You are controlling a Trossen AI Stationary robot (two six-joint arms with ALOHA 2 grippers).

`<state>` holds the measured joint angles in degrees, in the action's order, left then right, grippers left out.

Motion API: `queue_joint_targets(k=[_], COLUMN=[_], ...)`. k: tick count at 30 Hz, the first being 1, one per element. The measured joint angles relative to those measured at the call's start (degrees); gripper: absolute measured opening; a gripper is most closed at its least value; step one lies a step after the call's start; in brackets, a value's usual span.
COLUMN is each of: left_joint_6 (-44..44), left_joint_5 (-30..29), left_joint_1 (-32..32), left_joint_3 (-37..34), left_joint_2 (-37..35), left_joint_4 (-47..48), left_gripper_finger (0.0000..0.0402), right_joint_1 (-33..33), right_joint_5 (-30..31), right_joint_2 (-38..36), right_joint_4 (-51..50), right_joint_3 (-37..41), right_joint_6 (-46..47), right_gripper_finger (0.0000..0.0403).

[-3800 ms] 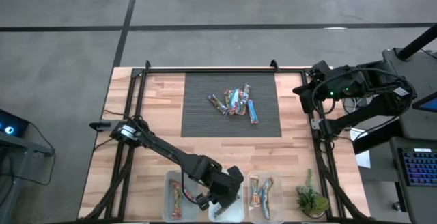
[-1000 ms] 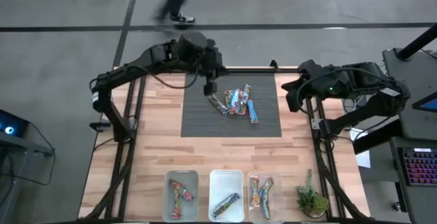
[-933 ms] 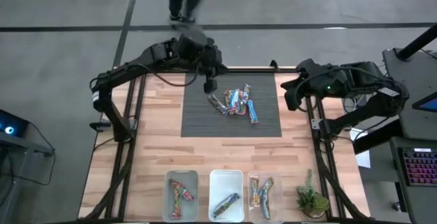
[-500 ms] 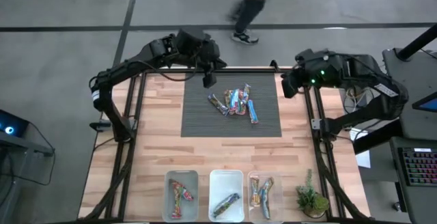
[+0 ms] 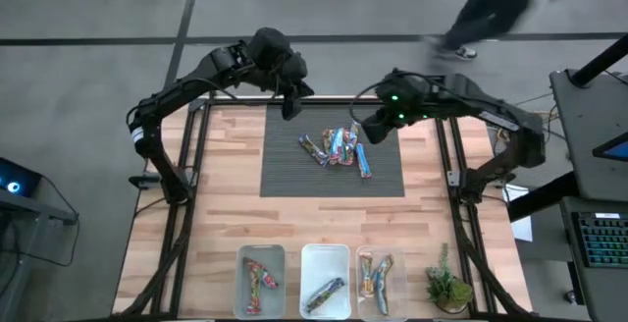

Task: Pick and place Granola Bars by type
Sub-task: Put the bottom red granola bar into the gray bin

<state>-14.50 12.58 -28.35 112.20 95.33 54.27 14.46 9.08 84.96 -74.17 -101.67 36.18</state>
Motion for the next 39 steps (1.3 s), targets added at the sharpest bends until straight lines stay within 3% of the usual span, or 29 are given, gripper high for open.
queue_joint_targets(k=[6,14,21,30,39], left_joint_6=[-1.5,0.7,4.3,7.3,8.4], left_joint_5=[0.0,-0.1,0.2,4.7,4.0], left_joint_1=[-0.8,-0.8,-0.8,-0.6,-0.6], left_joint_3=[-0.1,-0.5,-7.1,-17.9,-21.7], left_joint_2=[-1.8,-7.5,-16.3,-28.9,-35.3], left_joint_4=[7.5,7.7,6.2,5.1,4.3], left_gripper_finger=[0.0,0.0,0.0,0.0,0.0], right_joint_1=[1.6,2.7,3.8,5.1,5.1], right_joint_5=[-2.3,-3.7,-5.4,-6.2,-6.2], right_joint_2=[4.2,6.1,5.5,7.6,12.7], right_joint_4=[0.0,0.1,0.0,-0.6,-2.6], right_joint_3=[0.0,0.0,0.1,0.3,0.6], right_joint_6=[-1.3,-2.4,-2.4,-2.4,0.1], right_gripper_finger=[0.0009,0.0008,0.0008,0.0008,0.001])
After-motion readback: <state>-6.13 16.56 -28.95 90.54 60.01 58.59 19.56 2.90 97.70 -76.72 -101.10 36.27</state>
